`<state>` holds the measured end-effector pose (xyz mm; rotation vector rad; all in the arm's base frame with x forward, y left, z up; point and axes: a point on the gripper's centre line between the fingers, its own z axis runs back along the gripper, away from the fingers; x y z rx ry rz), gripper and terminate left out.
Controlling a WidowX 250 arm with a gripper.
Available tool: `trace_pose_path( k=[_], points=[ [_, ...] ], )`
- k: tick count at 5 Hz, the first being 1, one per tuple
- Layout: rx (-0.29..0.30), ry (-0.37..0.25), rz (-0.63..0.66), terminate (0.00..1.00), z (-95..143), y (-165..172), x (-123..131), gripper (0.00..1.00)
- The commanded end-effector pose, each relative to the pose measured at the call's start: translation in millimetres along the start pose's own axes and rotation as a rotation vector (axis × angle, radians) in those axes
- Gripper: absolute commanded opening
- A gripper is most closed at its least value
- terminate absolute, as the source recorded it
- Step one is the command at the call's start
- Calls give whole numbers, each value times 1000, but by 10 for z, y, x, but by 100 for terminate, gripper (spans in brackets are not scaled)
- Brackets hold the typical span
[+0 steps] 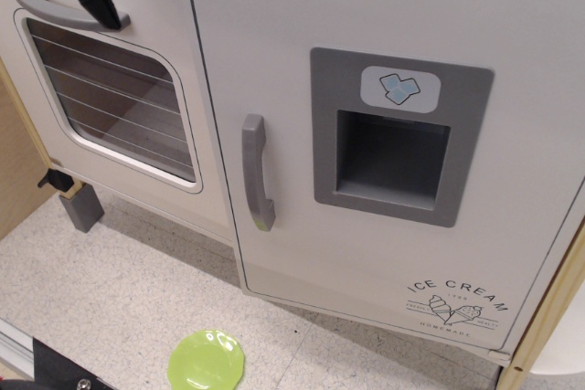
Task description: Open fridge
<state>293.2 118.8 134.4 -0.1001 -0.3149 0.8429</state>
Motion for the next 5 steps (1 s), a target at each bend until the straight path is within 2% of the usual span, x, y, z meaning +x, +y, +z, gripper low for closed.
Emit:
trace_pose_path(
  k=[1,3,4,5],
  points=[
    [24,42,-283,0,234,16,-393,100],
    [20,131,-453,0,334,81,-904,100],
    [78,135,-498,0,212,80,-1367,100],
    [74,166,-433,0,144,-13,-1588,100]
  ],
)
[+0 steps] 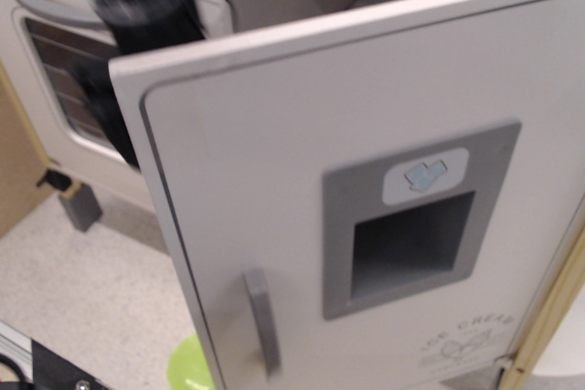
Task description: Open fridge
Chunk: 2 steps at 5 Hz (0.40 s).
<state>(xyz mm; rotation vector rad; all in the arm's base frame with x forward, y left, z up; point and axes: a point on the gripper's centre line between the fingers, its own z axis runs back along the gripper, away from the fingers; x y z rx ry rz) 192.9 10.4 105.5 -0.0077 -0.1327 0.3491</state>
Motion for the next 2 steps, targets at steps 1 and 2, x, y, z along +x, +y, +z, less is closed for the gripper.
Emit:
trace_pose_path(
  k=[1,2],
  points=[
    [-20,0,91,0,27,-316,-198,100],
    [-35,11,79,0,51,-440,-289,100]
  ],
)
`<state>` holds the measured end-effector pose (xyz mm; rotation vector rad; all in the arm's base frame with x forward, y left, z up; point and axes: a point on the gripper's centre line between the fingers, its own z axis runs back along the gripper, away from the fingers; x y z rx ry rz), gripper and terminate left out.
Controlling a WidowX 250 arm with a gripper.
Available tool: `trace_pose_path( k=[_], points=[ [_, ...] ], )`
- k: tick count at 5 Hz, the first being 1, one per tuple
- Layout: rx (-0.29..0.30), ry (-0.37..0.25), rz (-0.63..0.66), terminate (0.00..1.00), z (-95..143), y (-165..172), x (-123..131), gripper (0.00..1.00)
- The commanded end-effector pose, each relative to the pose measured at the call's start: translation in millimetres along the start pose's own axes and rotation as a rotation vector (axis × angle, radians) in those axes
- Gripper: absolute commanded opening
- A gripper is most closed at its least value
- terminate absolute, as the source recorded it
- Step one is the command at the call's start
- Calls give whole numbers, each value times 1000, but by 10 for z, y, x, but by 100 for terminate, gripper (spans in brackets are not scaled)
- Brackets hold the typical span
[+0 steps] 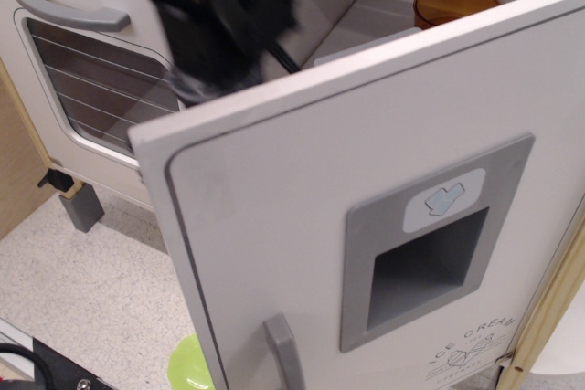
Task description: Open fridge
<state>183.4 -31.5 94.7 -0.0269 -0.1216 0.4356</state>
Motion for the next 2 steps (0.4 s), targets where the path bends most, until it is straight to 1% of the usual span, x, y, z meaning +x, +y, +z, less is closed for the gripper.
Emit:
trace_pose_path(
  k=[1,2],
  points=[
    [-24,-1,-8,0,139,-79,-53,100],
    [-24,-1,-8,100,139,-79,-53,100]
  ],
)
